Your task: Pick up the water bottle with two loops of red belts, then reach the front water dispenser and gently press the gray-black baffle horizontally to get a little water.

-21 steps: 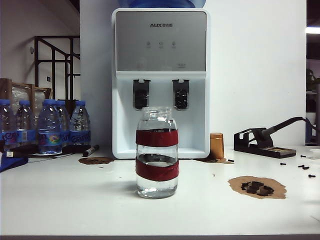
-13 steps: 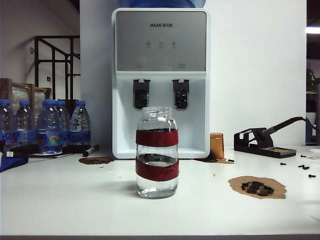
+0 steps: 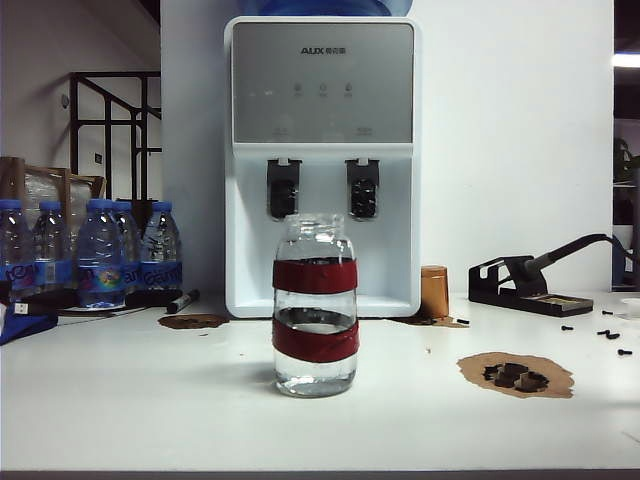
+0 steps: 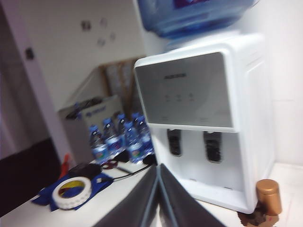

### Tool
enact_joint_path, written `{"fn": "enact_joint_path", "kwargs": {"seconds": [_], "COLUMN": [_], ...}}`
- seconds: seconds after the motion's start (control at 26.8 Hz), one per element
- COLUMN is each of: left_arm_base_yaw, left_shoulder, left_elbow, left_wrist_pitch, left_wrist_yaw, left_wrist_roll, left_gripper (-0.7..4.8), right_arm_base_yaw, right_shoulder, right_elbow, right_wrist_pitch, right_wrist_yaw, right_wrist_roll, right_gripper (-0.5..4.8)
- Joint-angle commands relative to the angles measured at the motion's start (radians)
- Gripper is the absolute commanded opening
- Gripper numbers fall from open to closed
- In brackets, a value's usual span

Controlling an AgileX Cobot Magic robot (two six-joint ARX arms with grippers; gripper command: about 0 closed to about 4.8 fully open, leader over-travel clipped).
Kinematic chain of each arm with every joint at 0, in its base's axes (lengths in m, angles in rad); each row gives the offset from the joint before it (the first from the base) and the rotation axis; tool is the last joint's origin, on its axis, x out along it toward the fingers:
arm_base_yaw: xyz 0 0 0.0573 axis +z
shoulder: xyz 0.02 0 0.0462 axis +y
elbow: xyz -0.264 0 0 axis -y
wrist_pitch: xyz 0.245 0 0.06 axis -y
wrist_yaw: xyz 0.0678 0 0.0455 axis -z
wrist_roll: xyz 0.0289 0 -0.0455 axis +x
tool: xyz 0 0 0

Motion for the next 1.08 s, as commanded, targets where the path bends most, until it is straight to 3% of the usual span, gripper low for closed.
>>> {"fn": "enact_joint_path", "kwargs": {"seconds": [0.04,0.11,0.15,0.19,0.22,0.26,0.34,0.37,0.63,0.75,0.86,1.08], "left_arm_base_yaw": [-0.08,-0.177,-0.217,-0.306,-0.34,-0.403,-0.45,-0.464,-0.481,-0.502,-0.536,-0.612], "left_shoulder": [0.131,0.234,0.272,0.367,0.407,0.496,0.573,0.607,0.893,1.006,1.055,1.061], "left_elbow": [-0.002,-0.002,-0.002,-0.003,-0.003,-0.003,-0.003,-0.003,-0.003,-0.003,-0.004,-0.004], "left_wrist_pitch": [0.018,0.026,0.035,0.073,0.085,0.117,0.156,0.182,0.277,0.36,0.422,0.448], "left_wrist_yaw": [0.072,0.111,0.109,0.108,0.1,0.055,0.012,0.004,0.002,0.085,0.133,0.104], "left_wrist_roll": [-0.049,-0.019,0.011,0.124,0.176,0.283,0.362,0.385,0.425,0.423,0.423,0.438], "left_gripper": [4.58,4.64,4.64,4.72,4.79,4.79,4.79,4.79,4.79,4.79,4.79,4.79], "right_arm_base_yaw": [0.0,0.0,0.0,0.0,0.0,0.0,0.0,0.0,0.0,0.0,0.001,0.001], "right_shoulder": [0.163,0.231,0.254,0.263,0.263,0.26,0.259,0.259,0.26,0.26,0.26,0.26], "right_elbow": [0.209,0.301,0.324,0.343,0.343,0.343,0.343,0.343,0.343,0.343,0.343,0.343], "right_wrist_pitch": [-0.227,-0.391,-0.446,-0.513,-0.536,-0.563,-0.587,-0.594,-0.615,-0.62,-0.619,-0.619], "right_wrist_yaw": [-0.09,-0.142,-0.154,-0.161,-0.162,-0.163,-0.169,-0.169,-0.162,-0.162,-0.162,-0.162], "right_wrist_roll": [-0.172,-0.275,-0.29,-0.322,-0.325,-0.342,-0.343,-0.343,-0.347,-0.36,-0.361,-0.361], "right_gripper": [1.04,2.28,2.29,2.29,2.3,2.52,3.25,3.36,3.37,3.37,3.37,3.37]}}
